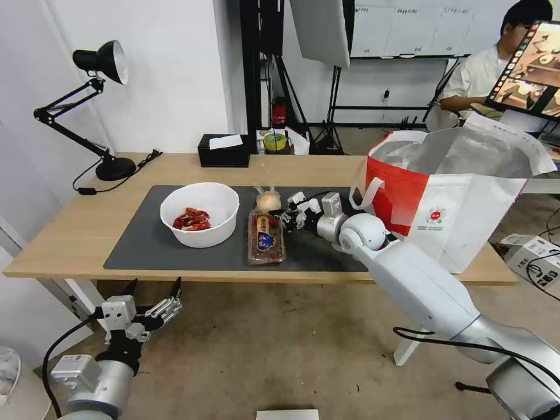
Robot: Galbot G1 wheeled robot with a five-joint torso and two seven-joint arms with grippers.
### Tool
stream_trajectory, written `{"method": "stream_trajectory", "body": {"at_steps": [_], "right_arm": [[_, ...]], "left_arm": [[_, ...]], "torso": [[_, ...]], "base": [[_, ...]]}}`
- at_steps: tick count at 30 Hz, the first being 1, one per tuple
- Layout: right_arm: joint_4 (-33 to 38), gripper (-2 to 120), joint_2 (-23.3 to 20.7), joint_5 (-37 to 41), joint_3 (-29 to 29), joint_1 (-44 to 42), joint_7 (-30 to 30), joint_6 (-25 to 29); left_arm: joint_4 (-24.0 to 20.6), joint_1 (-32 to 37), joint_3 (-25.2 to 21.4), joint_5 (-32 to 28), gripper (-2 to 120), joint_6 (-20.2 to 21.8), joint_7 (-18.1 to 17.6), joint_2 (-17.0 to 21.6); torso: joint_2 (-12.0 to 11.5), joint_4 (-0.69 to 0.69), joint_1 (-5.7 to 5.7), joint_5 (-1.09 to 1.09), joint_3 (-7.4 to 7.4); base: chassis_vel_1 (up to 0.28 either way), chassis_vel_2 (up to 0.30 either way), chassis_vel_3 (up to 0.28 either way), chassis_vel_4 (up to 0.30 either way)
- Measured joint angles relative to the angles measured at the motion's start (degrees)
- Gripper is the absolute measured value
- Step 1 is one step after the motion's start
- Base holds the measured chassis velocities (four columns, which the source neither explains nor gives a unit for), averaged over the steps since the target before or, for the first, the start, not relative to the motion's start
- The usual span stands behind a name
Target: Pick up the trash from the table and place it into the takeout bag.
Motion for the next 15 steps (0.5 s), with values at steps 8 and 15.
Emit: {"method": "stream_trajectory", "body": {"at_steps": [8, 15], "right_arm": [[-0.19, 0, -0.34, 0.34, -0.44, 0.45, 0.84, -1.12], [0.14, 0, -0.8, 2.02, -0.86, 0.77, 2.22, -2.69]], "left_arm": [[-0.17, -0.08, 0.18, 0.22, 100, -0.05, 0.78, -0.15], [-0.36, -0.2, 0.26, 0.41, 100, -0.11, 1.35, -0.27]], "torso": [[0.0, -0.01, 0.0, 0.0, 0.0], [0.0, 0.0, 0.0, 0.0, 0.0]], "base": [[0.0, 0.0, 0.0, 0.0], [0.0, 0.0, 0.0, 0.0]]}}
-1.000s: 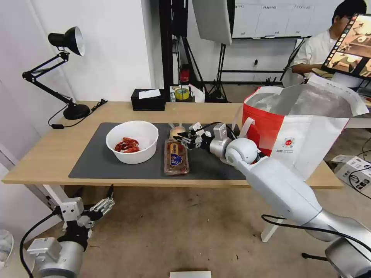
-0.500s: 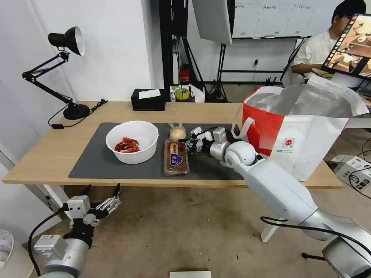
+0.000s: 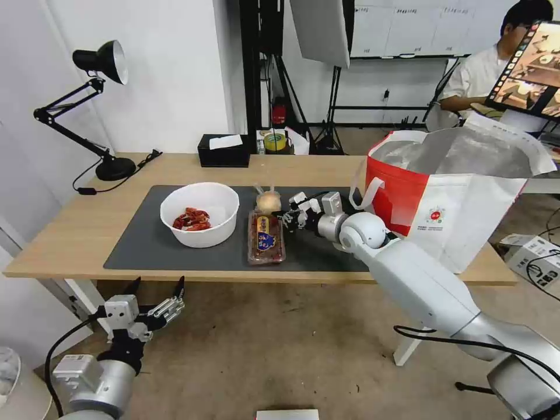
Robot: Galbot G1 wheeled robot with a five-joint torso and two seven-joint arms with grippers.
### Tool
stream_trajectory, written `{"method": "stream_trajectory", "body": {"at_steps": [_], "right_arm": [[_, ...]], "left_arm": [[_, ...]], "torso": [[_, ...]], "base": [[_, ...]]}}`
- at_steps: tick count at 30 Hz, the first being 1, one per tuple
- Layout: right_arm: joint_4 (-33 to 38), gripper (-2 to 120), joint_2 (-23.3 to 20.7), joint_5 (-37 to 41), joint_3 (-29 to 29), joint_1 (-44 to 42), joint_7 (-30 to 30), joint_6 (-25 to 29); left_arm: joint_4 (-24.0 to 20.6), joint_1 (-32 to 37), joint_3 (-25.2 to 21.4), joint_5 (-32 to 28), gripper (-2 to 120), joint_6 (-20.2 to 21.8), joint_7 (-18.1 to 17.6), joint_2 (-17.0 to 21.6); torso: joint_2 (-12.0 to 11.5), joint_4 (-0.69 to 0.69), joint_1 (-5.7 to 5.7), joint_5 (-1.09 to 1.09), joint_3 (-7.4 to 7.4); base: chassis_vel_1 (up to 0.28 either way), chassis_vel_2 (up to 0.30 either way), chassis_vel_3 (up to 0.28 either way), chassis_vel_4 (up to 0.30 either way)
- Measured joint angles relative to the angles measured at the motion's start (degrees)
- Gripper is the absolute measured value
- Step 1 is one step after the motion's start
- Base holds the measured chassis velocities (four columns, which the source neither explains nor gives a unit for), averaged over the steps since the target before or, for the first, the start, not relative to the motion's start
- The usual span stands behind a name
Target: Pick up the trash from the table and place it into the takeout bag.
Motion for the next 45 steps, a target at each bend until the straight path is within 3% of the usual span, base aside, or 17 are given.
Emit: {"method": "stream_trajectory", "body": {"at_steps": [10, 45], "right_arm": [[0.39, 0, 0.27, 4.62, -0.54, 1.07, -0.04, 1.12], [-2.3, 0, 1.25, 4.58, -2.79, 1.9, -1.09, -1.4]], "left_arm": [[0.11, -0.09, 0.1, 0.02, 100, -0.21, 0.0, -0.03], [-0.33, 0.05, 0.5, 0.46, 100, -0.42, 0.16, -0.59]], "torso": [[0.0, 0.0, 0.0, 0.0, 0.0], [0.0, 0.0, 0.0, 0.0, 0.0]], "base": [[0.0, 0.0, 0.0, 0.0], [0.0, 0.0, 0.0, 0.0]]}}
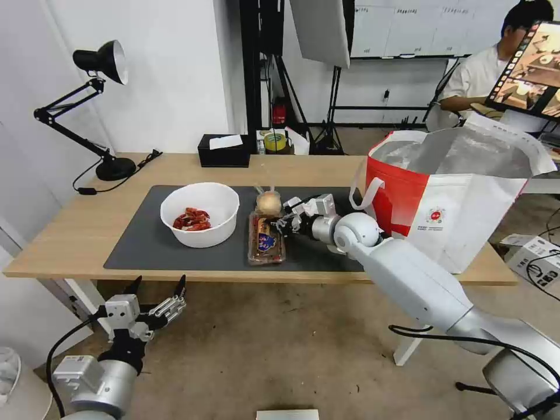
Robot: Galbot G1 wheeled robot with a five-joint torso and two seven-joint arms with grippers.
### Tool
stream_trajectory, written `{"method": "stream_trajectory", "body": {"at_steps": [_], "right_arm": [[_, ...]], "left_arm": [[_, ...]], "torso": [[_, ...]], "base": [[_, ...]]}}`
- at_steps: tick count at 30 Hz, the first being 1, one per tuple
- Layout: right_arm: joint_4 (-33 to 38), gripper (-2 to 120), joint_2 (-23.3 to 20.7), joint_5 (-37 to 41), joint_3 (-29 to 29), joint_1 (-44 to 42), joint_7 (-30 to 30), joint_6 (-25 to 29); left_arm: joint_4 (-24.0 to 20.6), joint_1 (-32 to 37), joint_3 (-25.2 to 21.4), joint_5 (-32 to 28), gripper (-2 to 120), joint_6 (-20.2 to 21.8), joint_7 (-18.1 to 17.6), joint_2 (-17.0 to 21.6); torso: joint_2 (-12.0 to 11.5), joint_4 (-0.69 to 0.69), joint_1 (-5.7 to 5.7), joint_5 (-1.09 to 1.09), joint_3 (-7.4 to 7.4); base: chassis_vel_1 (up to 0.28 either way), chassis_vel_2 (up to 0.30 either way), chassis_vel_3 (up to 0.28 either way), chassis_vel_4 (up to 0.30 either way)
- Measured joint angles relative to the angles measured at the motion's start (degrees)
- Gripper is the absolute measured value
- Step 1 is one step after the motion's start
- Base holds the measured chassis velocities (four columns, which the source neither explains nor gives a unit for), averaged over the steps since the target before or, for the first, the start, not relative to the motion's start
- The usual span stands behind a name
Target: Pick up the trash from the table and place it into the takeout bag.
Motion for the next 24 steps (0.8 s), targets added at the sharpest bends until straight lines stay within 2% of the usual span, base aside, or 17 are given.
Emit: {"method": "stream_trajectory", "body": {"at_steps": [6, 16, 21, 24], "right_arm": [[0.65, 0, 0.13, 0.58, 1.15, -0.51, 0.34, 0.84], [1.9, 0, 0.46, 1.53, 2.67, -1.76, 0.75, 2.88], [1.54, 0, 1.16, 1.71, 2.56, -1.41, 1.0, 3.06], [1.19, 0, 1.43, 1.6, 1.98, -0.91, 1.08, 3.12]], "left_arm": [[0.67, -0.74, 0.95, -1.16, 100, -1.38, 1.08, 0.25], [1.89, -3.92, 3.94, -7.54, 100, -1.73, 2.39, 1.84], [3.25, -6.54, 5.14, -12.74, 100, -0.74, 2.25, 4.48], [4.1, -9.48, 6.43, -19.76, 100, 0.75, -0.25, 7.68]], "torso": [[0.0, 0.0, 0.0, 0.0, 0.0], [0.0, 0.0, 0.0, 0.0, 0.0], [0.0, 0.0, 0.0, -0.01, 0.0], [0.0, 0.0, 0.0, -0.01, 0.0]], "base": [[0.0, 0.0, 0.0, 0.0], [0.0, 0.0, 0.0, 0.0], [0.0, 0.0, 0.0, 0.0], [0.0, 0.0, 0.0, 0.0]]}}
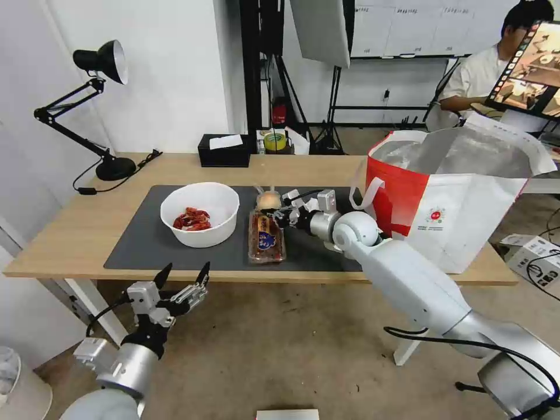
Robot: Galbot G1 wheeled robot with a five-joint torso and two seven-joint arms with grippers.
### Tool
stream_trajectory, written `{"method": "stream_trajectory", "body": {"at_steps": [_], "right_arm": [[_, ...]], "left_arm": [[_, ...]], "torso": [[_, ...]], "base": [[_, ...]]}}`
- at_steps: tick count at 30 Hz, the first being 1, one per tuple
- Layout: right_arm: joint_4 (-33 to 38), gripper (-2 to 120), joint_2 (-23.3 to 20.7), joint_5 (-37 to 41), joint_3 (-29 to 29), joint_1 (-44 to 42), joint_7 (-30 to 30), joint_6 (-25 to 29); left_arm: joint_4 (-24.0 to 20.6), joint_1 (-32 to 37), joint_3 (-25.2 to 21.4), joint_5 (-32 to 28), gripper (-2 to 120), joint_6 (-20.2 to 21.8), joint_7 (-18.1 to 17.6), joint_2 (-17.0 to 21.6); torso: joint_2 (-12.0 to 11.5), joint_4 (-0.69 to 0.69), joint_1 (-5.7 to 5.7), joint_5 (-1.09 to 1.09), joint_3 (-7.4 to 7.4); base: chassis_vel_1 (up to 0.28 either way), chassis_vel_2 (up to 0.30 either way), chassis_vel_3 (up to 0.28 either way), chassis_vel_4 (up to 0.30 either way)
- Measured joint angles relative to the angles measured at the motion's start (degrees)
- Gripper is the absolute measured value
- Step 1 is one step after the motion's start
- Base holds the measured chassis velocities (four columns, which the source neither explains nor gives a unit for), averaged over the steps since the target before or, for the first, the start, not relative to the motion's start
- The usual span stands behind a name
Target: Pick up the trash from the table and place it into the takeout bag.
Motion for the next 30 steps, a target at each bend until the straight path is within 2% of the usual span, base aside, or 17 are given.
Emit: {"method": "stream_trajectory", "body": {"at_steps": [1, 4, 6, 8, 9, 16, 21, 26, 30], "right_arm": [[0.0, 0, 0.0, 0.0, 0.0, 0.0, 0.0, 0.0], [-0.86, 0, 0.63, -0.08, -0.62, 0.48, 0.01, 0.19], [-1.1, 0, 0.89, -0.12, -0.8, 0.58, 0.01, 0.3], [-1.26, 0, 1.38, -0.17, -1.07, 0.62, 0.03, 0.58], [-1.26, 0, 1.38, -0.17, -1.07, 0.62, 0.03, 0.58], [-0.19, 0, 1.47, -1.77, -1.21, -0.36, 1.13, 1.9], [0.73, 0, 0.56, -2.31, -0.86, -0.82, 1.39, 2.04], [1.56, 0, -0.25, -2.31, -0.43, -1.12, 1.47, 2.04], [2.68, 0, -0.91, -2.24, 0.16, -1.61, 1.52, 2.04]], "left_arm": [[0.0, 0.0, 0.0, 0.0, 100, 0.0, 0.0, 0.0], [0.52, -1.83, 0.5, -7.35, 100, 1.47, -1.77, 2.43], [0.64, -2.27, 0.66, -9.36, 100, 1.93, -2.2, 2.94], [1.23, -4.16, 1.24, -15.23, 100, 2.92, -2.87, 4.23], [1.23, -4.16, 1.24, -15.23, 100, 2.92, -2.87, 4.23], [3.95, -9.88, 3.85, -27.25, 100, 4.45, -3.87, 7.92], [6.79, -14.58, 5.53, -34.87, 100, 6.29, -5.48, 8.7], [9.4, -17.56, 7.12, -38.55, 100, 7.79, -5.76, 9.58], [11.54, -21.03, 8.92, -40.66, 100, 10.54, -5.04, 11.37]], "torso": [[0.0, 0.0, 0.0, 0.0, 0.0], [0.0, -0.01, 0.0, 0.0, 0.0], [0.0, 0.0, 0.0, 0.0, 0.0], [0.0, 0.01, 0.0, 0.01, 0.0], [0.0, 0.01, 0.0, 0.01, 0.0], [0.0, 0.0, 0.0, 0.01, 0.0], [0.0, 0.0, 0.0, 0.0, 0.0], [0.0, 0.0, 0.0, 0.0, 0.0], [0.0, 0.0, 0.0, 0.01, 0.0]], "base": [[0.0, 0.0, 0.0, 0.0], [0.0, 0.0, 0.0, 0.0], [0.0, 0.0, 0.0, 0.0], [0.0, 0.0, 0.0, 0.0], [0.0, 0.0, 0.0, 0.0], [0.0, 0.0, 0.0, 0.0], [0.0, 0.0, 0.0, 0.0], [0.0, 0.0, 0.0, 0.0], [0.0, 0.0, 0.0, 0.0]]}}
